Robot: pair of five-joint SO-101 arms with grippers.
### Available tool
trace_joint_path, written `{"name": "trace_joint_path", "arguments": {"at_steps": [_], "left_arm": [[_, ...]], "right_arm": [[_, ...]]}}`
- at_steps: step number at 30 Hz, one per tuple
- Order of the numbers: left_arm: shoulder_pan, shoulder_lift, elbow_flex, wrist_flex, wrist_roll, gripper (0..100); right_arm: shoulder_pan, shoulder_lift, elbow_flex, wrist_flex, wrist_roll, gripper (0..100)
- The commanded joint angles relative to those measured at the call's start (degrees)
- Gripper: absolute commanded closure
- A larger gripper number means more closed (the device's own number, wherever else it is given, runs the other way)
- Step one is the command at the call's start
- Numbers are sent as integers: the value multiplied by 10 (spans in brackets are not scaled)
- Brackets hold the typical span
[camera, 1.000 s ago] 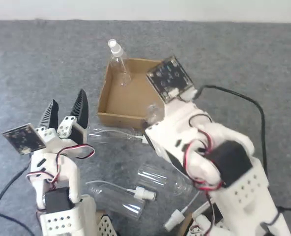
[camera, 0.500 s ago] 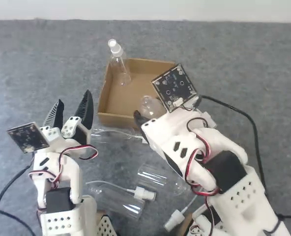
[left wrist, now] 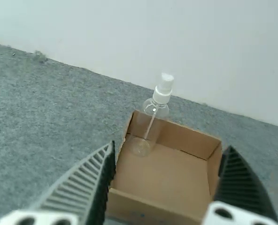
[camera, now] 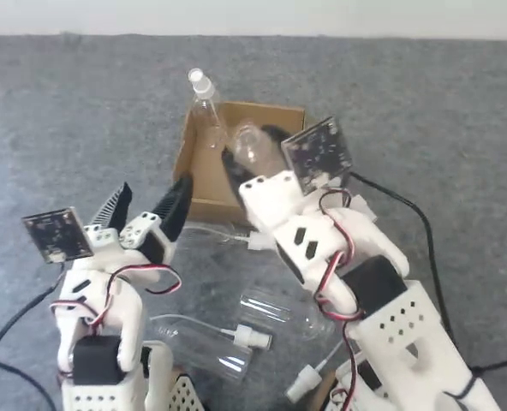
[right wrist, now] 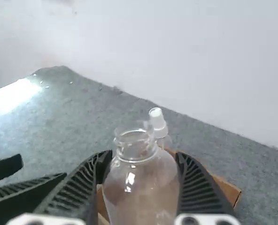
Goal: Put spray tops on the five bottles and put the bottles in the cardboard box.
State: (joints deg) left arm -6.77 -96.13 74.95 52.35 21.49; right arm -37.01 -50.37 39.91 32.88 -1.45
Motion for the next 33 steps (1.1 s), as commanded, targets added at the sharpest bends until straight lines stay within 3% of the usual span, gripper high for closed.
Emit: {"name": "trace_joint_path", "arguments": {"at_steps": [1, 6, 18, 30, 33], "left_arm": [[33, -10, -36, 10, -5, 667], [68, -10, -36, 25, -42, 667], [123, -10, -63, 85, -76, 667], [166, -10, -26, 54, -98, 667], [166, -10, -7, 28, -98, 667]], "right_arm": [[35, -16, 4, -64, -56, 919], [39, -15, 5, -74, -129, 919], [51, 85, 4, -131, -132, 919], [46, 58, 6, -111, -134, 919], [39, 33, 6, -84, -164, 919]]}}
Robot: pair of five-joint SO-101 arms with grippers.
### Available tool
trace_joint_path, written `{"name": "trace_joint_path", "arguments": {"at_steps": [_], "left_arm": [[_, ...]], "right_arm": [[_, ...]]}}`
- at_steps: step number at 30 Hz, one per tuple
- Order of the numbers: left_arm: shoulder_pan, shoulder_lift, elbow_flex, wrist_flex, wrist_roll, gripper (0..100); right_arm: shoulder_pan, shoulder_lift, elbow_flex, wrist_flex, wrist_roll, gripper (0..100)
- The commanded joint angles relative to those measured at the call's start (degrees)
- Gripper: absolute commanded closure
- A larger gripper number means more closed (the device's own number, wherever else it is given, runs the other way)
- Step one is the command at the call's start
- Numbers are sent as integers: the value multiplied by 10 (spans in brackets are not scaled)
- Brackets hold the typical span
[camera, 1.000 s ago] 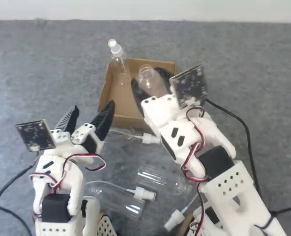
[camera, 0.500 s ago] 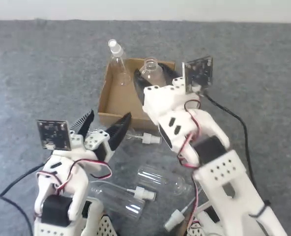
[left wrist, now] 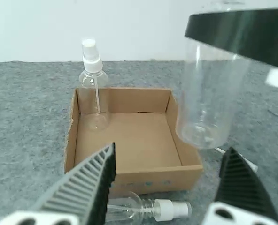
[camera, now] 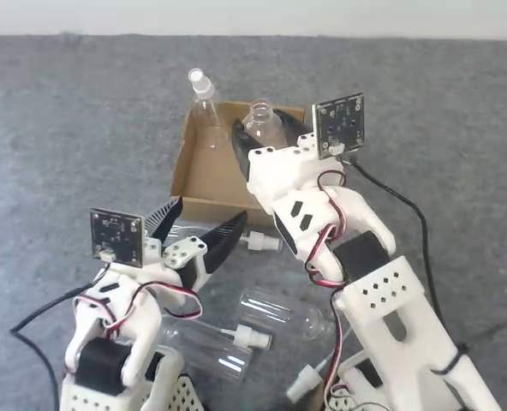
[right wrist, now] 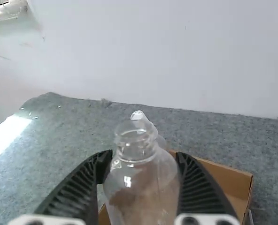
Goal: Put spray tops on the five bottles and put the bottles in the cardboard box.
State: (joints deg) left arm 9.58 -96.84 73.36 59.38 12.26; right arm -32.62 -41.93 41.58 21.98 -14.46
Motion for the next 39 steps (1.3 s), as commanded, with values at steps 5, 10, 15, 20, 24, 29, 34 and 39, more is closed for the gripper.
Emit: {"name": "trace_joint_path", "arguments": {"at_steps": [5, 10, 15, 20, 24, 29, 34, 39], "left_arm": [[3, -3, 29, -69, -5, 667], [-4, -3, 37, -85, -5, 668], [-6, -3, 44, -96, -4, 669], [-39, -2, 45, -109, -3, 669], [-38, -2, 48, -107, -3, 669], [-34, -3, 25, -73, -3, 669], [-6, -3, -5, -19, -5, 668], [27, -3, 16, -35, -7, 668]], "right_arm": [[-39, -75, -11, 71, -48, 919], [-44, -85, -10, 86, -48, 919], [-43, -93, -9, 116, -47, 919], [-43, -107, -9, 136, -47, 919], [-43, -111, -9, 137, -47, 919], [-40, -109, -9, 131, -48, 919], [-39, -109, -8, 131, -48, 919], [-43, -109, -8, 136, -50, 919]]}}
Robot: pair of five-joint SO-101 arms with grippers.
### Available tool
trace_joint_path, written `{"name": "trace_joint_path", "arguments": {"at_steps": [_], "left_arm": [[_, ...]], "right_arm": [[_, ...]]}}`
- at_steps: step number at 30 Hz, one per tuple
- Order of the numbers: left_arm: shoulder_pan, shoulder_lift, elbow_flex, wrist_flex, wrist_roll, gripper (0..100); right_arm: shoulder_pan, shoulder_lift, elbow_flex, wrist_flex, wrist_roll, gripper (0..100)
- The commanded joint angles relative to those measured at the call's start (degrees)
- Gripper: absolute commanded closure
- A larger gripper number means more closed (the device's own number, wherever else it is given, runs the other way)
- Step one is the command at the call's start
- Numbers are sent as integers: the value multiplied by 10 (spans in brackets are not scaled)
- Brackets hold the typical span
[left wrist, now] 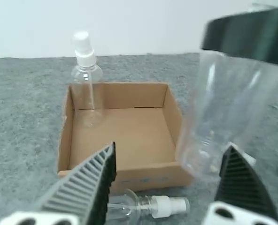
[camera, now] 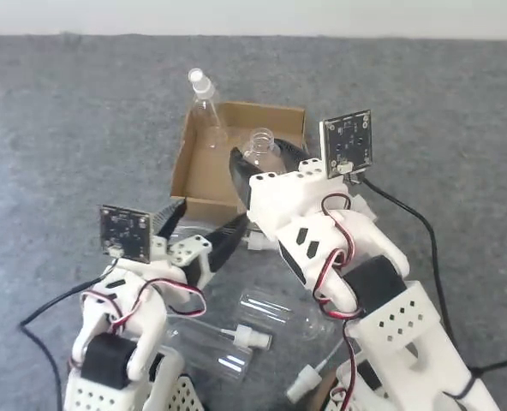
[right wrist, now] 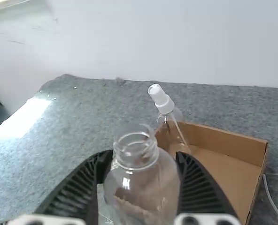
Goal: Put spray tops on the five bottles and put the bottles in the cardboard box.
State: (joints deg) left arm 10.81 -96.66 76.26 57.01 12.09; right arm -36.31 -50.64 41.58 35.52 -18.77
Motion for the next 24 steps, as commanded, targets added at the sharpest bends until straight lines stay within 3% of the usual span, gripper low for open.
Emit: {"name": "trace_joint_path", "arguments": {"at_steps": [1, 7, 16, 24], "left_arm": [[12, -4, -6, -24, -5, 669], [-27, -4, 40, -103, -5, 669], [-33, -4, 42, -105, -5, 669], [-34, -4, -43, 10, -5, 669]], "right_arm": [[-6, -22, -8, 1, -7, 919], [-18, -29, 7, 1, -4, 919], [-18, -28, 16, 1, -4, 919], [33, -29, 26, 2, 76, 919]]}}
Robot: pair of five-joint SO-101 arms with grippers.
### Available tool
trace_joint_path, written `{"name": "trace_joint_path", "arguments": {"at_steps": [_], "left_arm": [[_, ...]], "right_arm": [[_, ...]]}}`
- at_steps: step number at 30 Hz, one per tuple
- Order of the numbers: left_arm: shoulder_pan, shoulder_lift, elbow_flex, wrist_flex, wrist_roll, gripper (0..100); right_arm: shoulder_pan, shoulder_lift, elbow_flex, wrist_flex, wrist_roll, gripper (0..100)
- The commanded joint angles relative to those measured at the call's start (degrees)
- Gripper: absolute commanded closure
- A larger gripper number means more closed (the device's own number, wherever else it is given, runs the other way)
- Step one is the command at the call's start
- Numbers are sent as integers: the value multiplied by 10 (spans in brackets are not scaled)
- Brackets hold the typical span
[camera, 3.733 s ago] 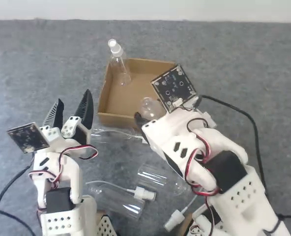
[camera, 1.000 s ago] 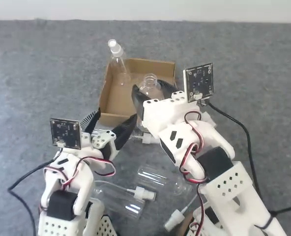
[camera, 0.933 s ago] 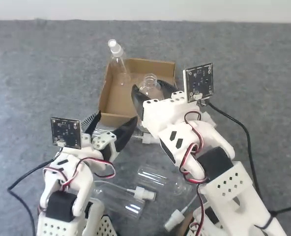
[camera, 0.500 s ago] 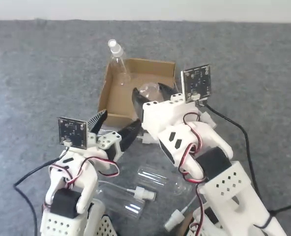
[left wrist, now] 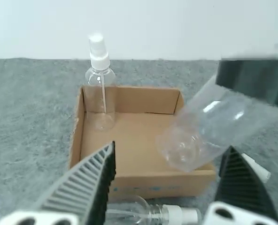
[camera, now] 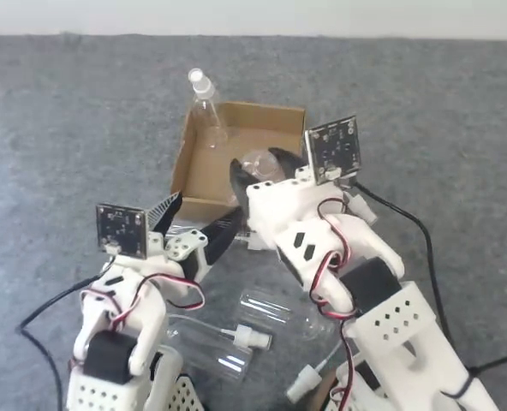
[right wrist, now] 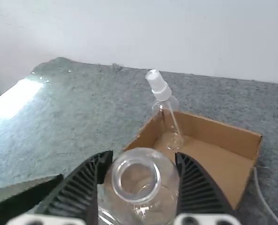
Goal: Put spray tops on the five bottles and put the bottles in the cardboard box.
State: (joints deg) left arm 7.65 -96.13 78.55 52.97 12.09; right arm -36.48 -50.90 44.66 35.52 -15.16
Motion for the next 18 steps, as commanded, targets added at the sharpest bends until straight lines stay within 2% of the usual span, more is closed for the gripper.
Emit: {"name": "trace_joint_path", "arguments": {"at_steps": [1, 6, 11, 18], "left_arm": [[-3, -10, -73, 57, -5, 669], [-3, -10, -80, 64, -43, 669], [-39, -10, -81, 64, -46, 669], [-76, -10, -81, 65, -46, 669]], "right_arm": [[41, -27, -4, 4, 41, 919], [50, -31, -9, 56, 47, 919], [50, -98, -9, 132, 132, 919], [51, -186, -5, 247, 172, 915]]}}
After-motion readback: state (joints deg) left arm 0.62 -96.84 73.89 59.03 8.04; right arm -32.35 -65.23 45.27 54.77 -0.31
